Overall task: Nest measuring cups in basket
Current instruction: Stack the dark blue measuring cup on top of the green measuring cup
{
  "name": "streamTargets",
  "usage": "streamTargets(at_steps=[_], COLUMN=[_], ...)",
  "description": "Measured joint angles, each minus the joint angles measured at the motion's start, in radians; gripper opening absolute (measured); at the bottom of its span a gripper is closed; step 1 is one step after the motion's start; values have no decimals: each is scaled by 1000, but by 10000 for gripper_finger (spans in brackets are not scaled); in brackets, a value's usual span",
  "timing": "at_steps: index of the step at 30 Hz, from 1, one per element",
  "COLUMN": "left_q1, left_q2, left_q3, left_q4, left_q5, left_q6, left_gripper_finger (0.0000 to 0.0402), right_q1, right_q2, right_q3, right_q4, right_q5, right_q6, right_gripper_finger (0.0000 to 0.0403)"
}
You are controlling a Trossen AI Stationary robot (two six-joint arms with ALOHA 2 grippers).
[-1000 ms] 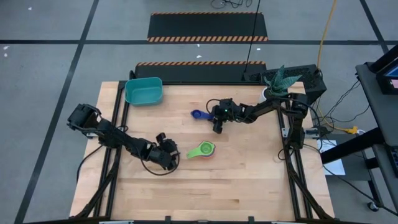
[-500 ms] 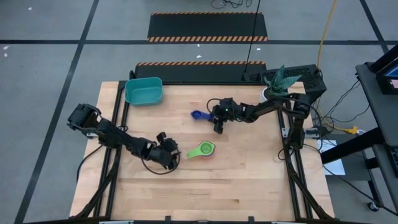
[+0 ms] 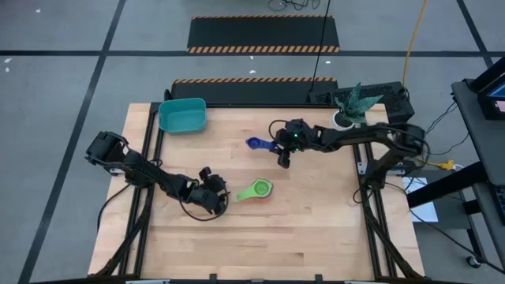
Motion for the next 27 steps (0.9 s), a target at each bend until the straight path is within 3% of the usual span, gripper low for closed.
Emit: streamTargets(at_steps=[10,19,25,27], left_q1=[19,18,11,9], left_q2=[0,-69,-201,-236], left_q3=[1,60,141,159], left_q4=[64,9,-178,-168], left_q5=[-27,-18,-16,-15], left_q6=[2,85,11,-8], left_gripper_finger=[212,212,212,212], right_q1=[162,383,533,577], right_q2=[-255,-374,-384,-384], right_q3=[0,0,-8,-26], right_q4=[-241,-393,-466,-456], right_q5=[8,194,304,332], right_q6=[125,224,341,368], right_gripper_finger=[131,131,131,131])
